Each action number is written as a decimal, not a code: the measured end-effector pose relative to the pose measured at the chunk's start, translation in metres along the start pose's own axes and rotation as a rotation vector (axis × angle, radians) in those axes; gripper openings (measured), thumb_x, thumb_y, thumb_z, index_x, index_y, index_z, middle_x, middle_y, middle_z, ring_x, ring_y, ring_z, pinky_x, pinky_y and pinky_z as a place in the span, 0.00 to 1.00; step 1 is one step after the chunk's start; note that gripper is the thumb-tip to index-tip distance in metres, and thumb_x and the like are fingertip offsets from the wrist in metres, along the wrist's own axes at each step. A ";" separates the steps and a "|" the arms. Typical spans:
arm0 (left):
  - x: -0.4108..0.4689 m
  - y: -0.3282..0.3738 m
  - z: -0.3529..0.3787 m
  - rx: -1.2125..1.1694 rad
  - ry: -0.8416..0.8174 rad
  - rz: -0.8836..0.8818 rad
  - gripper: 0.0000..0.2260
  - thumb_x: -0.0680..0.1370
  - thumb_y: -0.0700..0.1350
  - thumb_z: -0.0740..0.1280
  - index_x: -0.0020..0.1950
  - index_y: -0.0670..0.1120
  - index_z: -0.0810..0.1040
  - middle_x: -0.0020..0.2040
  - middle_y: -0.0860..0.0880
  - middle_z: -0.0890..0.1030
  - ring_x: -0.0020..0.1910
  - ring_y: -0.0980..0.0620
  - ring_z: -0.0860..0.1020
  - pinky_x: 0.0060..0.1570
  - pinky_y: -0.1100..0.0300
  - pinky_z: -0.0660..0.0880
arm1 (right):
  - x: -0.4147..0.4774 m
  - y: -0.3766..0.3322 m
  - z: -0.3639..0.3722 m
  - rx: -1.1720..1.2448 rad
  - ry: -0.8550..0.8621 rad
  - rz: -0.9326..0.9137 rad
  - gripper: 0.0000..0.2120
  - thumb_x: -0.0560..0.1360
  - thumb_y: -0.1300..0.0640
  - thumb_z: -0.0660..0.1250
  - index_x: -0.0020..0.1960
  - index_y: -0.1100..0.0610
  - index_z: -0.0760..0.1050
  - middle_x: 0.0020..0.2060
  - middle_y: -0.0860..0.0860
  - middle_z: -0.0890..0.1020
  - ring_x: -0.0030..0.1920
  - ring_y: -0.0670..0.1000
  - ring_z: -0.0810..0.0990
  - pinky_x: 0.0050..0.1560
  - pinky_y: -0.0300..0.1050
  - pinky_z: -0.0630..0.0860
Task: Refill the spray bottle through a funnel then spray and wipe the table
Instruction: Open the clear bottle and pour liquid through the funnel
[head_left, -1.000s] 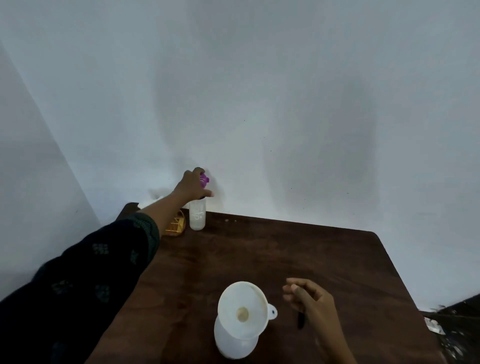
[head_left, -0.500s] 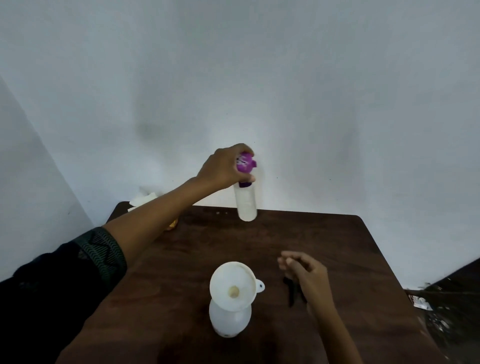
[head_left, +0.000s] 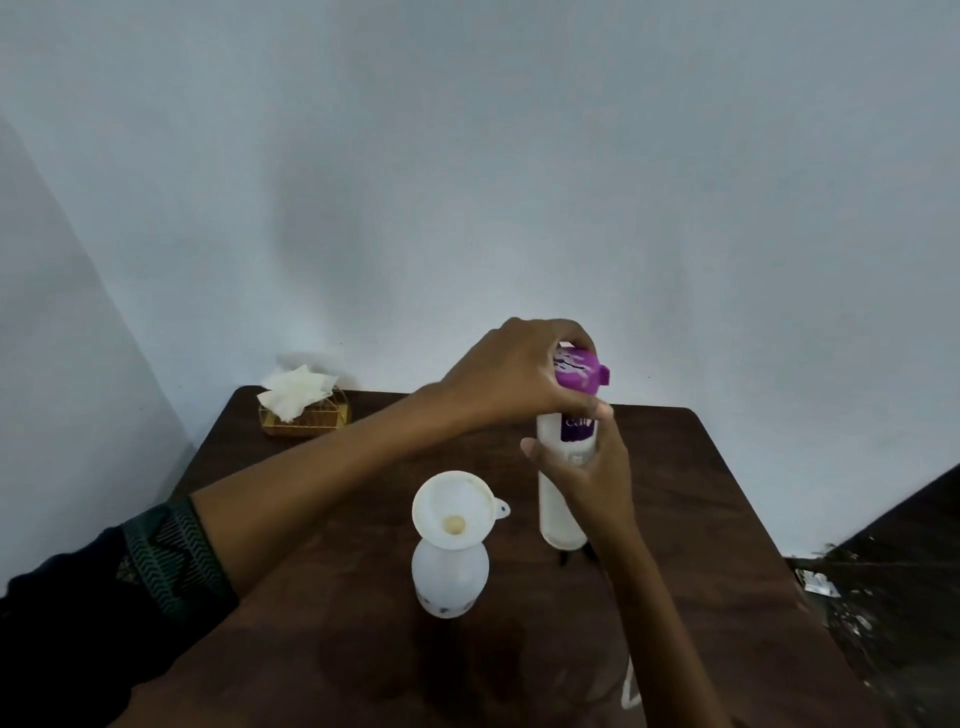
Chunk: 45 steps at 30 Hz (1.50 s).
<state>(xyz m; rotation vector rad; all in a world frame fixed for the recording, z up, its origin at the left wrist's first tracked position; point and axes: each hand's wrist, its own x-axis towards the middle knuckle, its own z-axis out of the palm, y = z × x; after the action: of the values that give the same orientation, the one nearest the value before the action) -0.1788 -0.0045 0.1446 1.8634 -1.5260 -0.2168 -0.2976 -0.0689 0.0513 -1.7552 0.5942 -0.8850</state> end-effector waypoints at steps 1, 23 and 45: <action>-0.004 0.002 0.003 -0.037 0.008 -0.005 0.21 0.67 0.58 0.75 0.56 0.51 0.76 0.51 0.55 0.81 0.48 0.55 0.79 0.46 0.64 0.78 | -0.003 -0.003 -0.002 0.001 0.015 -0.025 0.23 0.66 0.62 0.75 0.56 0.52 0.70 0.47 0.46 0.80 0.47 0.41 0.80 0.43 0.32 0.77; -0.025 0.011 0.005 -0.778 -0.237 -0.018 0.21 0.74 0.36 0.69 0.66 0.47 0.74 0.60 0.51 0.79 0.59 0.54 0.78 0.55 0.62 0.77 | -0.026 -0.029 -0.007 -0.046 0.140 -0.110 0.20 0.58 0.60 0.70 0.46 0.43 0.71 0.37 0.46 0.80 0.37 0.43 0.80 0.34 0.31 0.76; -0.046 0.017 -0.008 -0.008 0.053 0.307 0.18 0.80 0.44 0.56 0.70 0.54 0.68 0.53 0.57 0.83 0.51 0.57 0.73 0.54 0.61 0.70 | -0.020 -0.022 -0.004 -0.147 0.112 -0.053 0.18 0.62 0.65 0.74 0.47 0.54 0.73 0.36 0.48 0.80 0.37 0.40 0.79 0.33 0.29 0.74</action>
<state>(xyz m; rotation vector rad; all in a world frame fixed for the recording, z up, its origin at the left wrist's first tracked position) -0.2010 0.0396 0.1470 1.5886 -1.7451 -0.0307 -0.3133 -0.0480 0.0672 -1.8693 0.7045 -1.0030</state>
